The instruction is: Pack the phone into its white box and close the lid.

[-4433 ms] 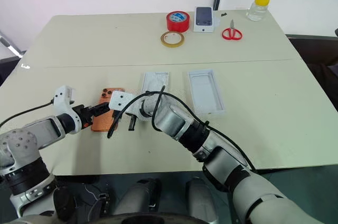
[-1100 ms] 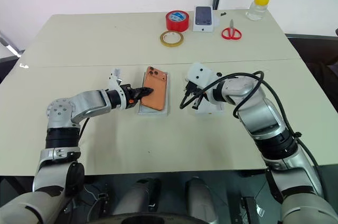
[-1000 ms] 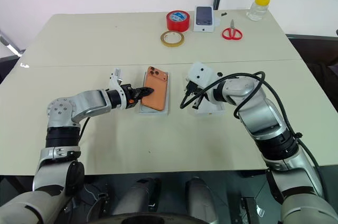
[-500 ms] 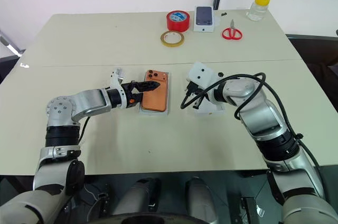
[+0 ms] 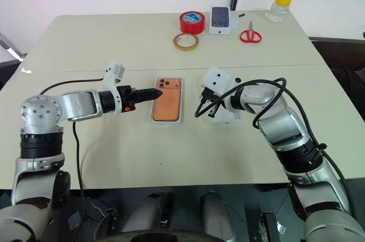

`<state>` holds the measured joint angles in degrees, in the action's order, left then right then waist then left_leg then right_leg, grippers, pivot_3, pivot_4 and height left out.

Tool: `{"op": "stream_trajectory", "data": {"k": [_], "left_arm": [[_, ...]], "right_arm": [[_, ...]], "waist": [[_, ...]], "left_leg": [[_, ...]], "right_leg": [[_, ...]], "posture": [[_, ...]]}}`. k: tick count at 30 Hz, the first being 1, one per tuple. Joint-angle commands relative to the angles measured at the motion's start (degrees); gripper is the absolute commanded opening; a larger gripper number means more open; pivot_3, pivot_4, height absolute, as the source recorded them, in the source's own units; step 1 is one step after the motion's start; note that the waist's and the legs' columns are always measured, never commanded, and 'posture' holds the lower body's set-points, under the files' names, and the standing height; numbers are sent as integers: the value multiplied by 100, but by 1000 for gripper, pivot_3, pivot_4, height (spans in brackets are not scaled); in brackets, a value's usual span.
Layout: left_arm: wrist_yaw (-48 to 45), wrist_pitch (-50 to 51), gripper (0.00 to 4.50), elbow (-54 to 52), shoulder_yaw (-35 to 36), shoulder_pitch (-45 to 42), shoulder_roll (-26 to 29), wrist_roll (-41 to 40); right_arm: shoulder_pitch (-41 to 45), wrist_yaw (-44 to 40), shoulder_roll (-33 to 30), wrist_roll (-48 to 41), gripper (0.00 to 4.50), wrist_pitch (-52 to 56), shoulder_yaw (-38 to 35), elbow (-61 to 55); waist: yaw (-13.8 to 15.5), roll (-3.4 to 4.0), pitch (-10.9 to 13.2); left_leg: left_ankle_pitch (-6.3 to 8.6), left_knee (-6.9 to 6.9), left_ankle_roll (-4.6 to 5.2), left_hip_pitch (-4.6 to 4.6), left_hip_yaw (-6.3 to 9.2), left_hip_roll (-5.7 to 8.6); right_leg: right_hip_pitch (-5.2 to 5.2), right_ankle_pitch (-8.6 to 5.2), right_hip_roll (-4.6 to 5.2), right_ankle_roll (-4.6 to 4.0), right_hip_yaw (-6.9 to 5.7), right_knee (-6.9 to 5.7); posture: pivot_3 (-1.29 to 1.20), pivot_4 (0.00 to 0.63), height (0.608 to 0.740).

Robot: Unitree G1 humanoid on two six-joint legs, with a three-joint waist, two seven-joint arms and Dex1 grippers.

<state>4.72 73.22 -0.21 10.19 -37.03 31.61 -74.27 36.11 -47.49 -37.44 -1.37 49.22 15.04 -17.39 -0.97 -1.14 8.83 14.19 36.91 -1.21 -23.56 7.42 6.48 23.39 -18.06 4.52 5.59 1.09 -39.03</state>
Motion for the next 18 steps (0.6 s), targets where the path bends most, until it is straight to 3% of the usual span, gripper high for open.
{"op": "stream_trajectory", "data": {"k": [1,4,5,11,18], "left_arm": [[-624,-645,4292,-260,-221,28,468,1078],[-1452,-1366,3481,-479,-1273,301,1179,2531],[-1638,-1531,2967,-472,-1497,334,1273,2843],[-2395,-1884,70,-48,-1927,121,1074,3729],[-3053,-2041,70,823,-2422,-454,309,4550]], "right_arm": [[309,114,226,-35,0,117,144,-76],[497,384,575,144,0,386,494,233],[535,461,649,221,0,418,614,349],[762,729,1023,422,0,440,1004,1025],[991,1012,1503,731,0,42,1347,1960]], "waist": [[-14,0,0],[-19,1,0],[-1,6,2],[73,0,7],[-16,0,7]], "left_leg": [[0,-1,0,1,0,0],[-1,-8,-2,3,-1,-2],[-2,-10,-3,3,-1,-2],[0,-6,0,-6,1,5],[-1,-7,0,-5,1,3]], "right_leg": [[0,0,0,0,0,0],[1,0,-1,-1,2,0],[1,0,-1,-1,2,2],[0,0,6,-1,-1,12],[7,0,2,-1,-1,2]], "posture": [[0,150,740],[0,150,740],[0,150,740],[0,150,740],[0,150,740]]}}
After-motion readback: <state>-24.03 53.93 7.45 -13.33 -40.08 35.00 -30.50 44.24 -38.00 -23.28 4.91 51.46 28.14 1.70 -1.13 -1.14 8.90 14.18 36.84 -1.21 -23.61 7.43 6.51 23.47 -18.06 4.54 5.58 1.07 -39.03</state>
